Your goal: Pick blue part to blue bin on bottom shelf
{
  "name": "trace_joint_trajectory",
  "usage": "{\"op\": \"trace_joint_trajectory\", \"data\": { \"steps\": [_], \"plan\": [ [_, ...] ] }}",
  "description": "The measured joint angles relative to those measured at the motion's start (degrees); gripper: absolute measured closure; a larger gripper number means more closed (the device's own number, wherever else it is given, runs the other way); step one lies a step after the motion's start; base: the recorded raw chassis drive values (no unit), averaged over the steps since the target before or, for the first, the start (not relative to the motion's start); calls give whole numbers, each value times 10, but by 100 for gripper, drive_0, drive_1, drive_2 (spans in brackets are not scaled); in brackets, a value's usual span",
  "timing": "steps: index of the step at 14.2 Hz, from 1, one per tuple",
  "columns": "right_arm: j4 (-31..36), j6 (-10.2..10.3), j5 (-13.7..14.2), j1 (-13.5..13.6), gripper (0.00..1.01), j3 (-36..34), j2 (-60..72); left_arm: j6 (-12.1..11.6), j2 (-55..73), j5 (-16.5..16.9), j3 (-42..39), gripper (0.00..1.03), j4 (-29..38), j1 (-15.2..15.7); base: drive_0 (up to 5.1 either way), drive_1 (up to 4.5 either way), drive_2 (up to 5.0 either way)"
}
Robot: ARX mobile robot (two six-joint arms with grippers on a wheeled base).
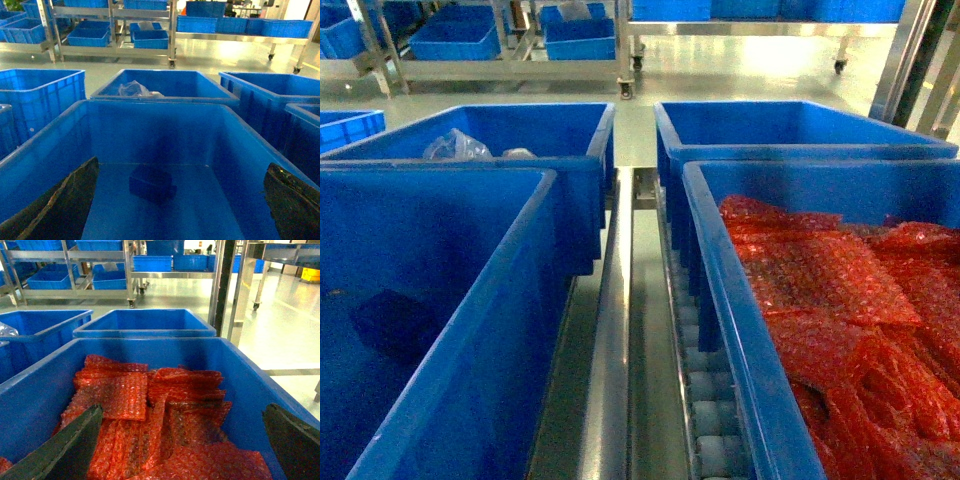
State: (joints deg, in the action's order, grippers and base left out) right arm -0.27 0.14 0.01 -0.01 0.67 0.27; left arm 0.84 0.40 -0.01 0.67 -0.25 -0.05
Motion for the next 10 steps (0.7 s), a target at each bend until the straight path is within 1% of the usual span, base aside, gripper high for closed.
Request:
{"op": "trace_joint_trajectory", "data": {
  "steps": [10],
  "plan": [
    [0, 0, 0, 0, 3, 0, 0, 0, 0, 0, 0, 5, 0, 0, 0, 0, 0]
  ]
}}
